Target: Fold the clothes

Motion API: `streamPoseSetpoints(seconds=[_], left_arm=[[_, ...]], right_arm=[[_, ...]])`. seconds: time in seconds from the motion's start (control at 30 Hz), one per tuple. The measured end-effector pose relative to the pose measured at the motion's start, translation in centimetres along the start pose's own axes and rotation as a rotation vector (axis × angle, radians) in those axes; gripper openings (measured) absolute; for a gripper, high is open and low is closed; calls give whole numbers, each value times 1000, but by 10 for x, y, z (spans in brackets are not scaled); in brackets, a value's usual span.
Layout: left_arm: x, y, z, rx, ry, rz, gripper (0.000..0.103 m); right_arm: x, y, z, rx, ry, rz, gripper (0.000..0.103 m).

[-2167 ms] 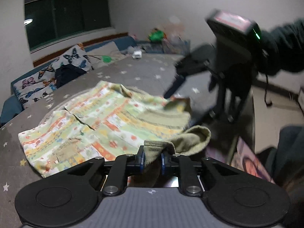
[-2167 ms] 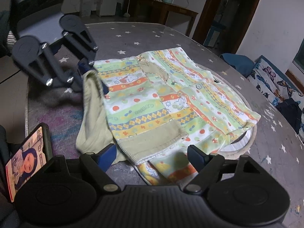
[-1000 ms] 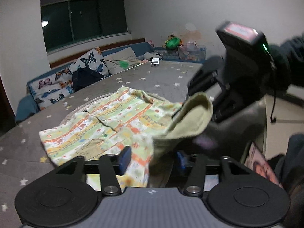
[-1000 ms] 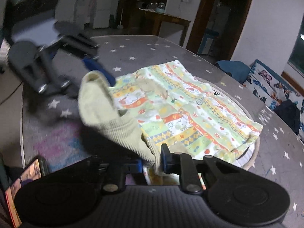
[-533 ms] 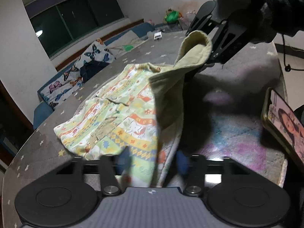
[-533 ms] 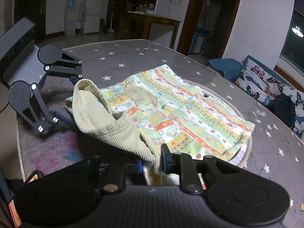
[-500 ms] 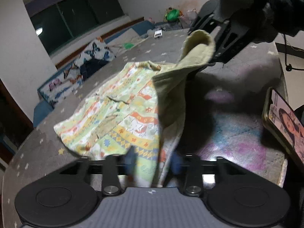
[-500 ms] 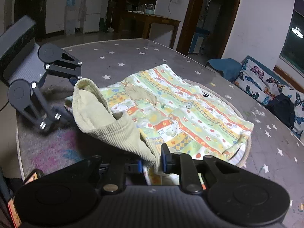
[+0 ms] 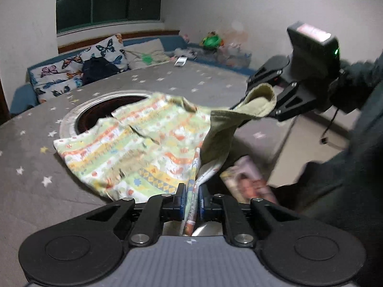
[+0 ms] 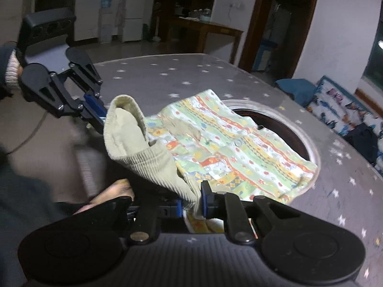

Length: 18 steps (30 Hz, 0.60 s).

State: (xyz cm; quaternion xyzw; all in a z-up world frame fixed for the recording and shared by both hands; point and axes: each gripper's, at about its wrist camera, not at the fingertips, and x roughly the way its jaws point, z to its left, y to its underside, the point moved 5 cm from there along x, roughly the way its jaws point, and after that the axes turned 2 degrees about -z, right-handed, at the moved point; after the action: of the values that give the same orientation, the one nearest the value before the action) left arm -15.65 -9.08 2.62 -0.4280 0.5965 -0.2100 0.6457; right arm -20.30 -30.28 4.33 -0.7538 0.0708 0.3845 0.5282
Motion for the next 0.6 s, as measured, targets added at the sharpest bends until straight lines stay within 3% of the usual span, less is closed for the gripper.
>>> streamPoseSetpoints(seconds=[0.1, 0.27, 0.6], left_arm=[[-12, -7, 3, -53, 19, -28, 12], [4, -32, 43, -74, -23, -64, 12], [69, -79, 149, -198, -132, -78, 8]], right_arm=[[-12, -10, -1, 3, -23, 4, 14], [1, -34, -30, 1, -9, -3, 14], [84, -76, -113, 11, 50, 55, 14]])
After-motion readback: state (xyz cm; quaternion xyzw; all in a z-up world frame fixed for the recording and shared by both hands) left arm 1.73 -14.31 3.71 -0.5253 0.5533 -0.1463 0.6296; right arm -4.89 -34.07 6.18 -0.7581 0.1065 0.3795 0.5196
